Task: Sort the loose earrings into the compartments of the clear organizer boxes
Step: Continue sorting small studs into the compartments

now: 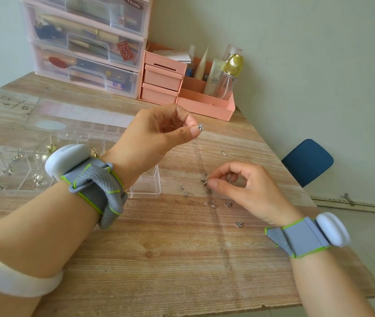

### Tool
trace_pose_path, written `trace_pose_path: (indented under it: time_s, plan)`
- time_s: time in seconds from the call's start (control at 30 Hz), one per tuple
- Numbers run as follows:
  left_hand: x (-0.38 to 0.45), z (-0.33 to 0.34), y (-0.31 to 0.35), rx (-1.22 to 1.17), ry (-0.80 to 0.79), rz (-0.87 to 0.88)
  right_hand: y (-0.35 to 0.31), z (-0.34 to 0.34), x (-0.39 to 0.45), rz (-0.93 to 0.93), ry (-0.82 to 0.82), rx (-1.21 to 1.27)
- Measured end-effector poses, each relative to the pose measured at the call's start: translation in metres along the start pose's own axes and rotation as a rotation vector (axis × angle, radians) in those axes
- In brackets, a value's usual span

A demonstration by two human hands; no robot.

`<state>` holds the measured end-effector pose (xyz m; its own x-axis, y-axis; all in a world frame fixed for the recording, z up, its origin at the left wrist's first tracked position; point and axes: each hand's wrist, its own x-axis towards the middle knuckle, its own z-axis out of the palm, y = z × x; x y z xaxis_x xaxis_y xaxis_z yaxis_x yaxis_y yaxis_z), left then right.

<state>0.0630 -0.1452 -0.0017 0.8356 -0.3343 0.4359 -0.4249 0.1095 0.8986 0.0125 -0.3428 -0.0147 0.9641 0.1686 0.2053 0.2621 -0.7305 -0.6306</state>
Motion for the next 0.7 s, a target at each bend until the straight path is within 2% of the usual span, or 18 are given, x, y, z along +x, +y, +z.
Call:
trace_pose_path:
  time_s: [0.17, 0.27, 0.4, 0.5, 0.7]
  plan:
    - [0.000, 0.000, 0.001, 0.002, -0.004, -0.002, 0.002, 0.003, 0.001, -0.016, -0.021, -0.058]
    - [-0.001, 0.000, 0.001, 0.007, -0.007, 0.002, 0.001, 0.002, 0.000, -0.012, 0.013, 0.001]
    - [0.000, -0.001, 0.002, 0.009, -0.022, 0.010, -0.008, -0.002, 0.002, -0.027, 0.052, 0.272]
    - [0.001, 0.001, 0.002, -0.018, -0.054, 0.037, -0.018, -0.006, 0.005, -0.012, 0.084, 0.609]
    - [-0.001, 0.002, 0.003, -0.124, -0.144, 0.079, -0.032, 0.000, 0.012, 0.038, 0.027, 1.015]
